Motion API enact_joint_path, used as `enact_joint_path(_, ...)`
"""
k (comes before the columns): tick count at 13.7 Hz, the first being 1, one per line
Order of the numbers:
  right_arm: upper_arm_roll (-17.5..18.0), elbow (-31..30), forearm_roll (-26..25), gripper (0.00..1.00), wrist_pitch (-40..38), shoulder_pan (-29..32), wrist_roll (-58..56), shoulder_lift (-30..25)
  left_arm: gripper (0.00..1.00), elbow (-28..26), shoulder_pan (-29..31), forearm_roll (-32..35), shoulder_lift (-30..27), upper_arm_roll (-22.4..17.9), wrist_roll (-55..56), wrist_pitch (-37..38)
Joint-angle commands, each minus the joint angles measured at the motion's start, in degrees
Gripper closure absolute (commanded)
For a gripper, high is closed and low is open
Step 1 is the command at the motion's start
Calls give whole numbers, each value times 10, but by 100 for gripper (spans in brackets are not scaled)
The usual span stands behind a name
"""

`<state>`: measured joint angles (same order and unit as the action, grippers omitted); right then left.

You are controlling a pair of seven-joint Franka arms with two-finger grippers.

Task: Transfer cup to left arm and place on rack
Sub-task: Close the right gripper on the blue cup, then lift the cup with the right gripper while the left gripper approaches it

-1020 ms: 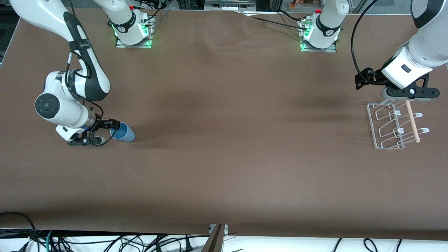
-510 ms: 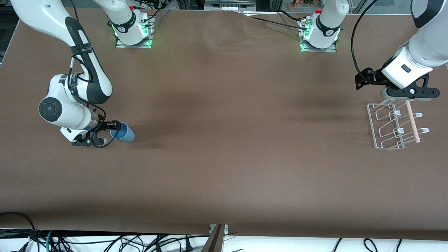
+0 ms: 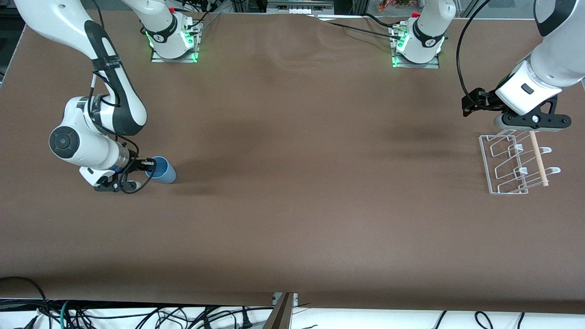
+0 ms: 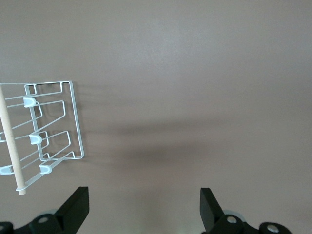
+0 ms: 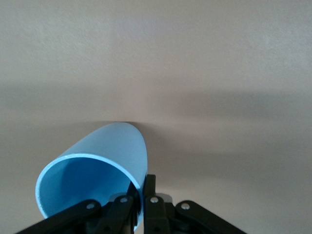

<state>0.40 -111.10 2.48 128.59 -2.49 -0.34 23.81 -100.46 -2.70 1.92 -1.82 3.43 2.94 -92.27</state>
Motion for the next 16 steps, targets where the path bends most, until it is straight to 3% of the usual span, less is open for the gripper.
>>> enact_joint_path(1, 6, 46, 27, 100, -8, -1, -6, 14, 0, 18, -2, -6, 7, 0, -2, 13)
enact_joint_path(5, 23, 175, 147, 100, -112, -15, -1, 59, 0, 17, -3, -7, 9, 2, -6, 15)
enact_joint_path(8, 29, 213, 205, 100, -123, -47, 11, 77, 0, 46, -25, -7, 46, 24, -47, 67)
enact_joint_path(12, 30, 282, 291, 100, -124, -112, 137, 98, 0, 92, -11, -72, 103, 21, -217, 71)
enact_joint_path(14, 30, 291, 382, 100, -119, -131, 152, 105, 0, 98, -12, -82, 135, 22, -305, 66)
enact_joint_path(16, 30, 299, 452, 100, -115, -150, 156, 113, 0, 126, -9, -135, 174, 20, -377, 63)
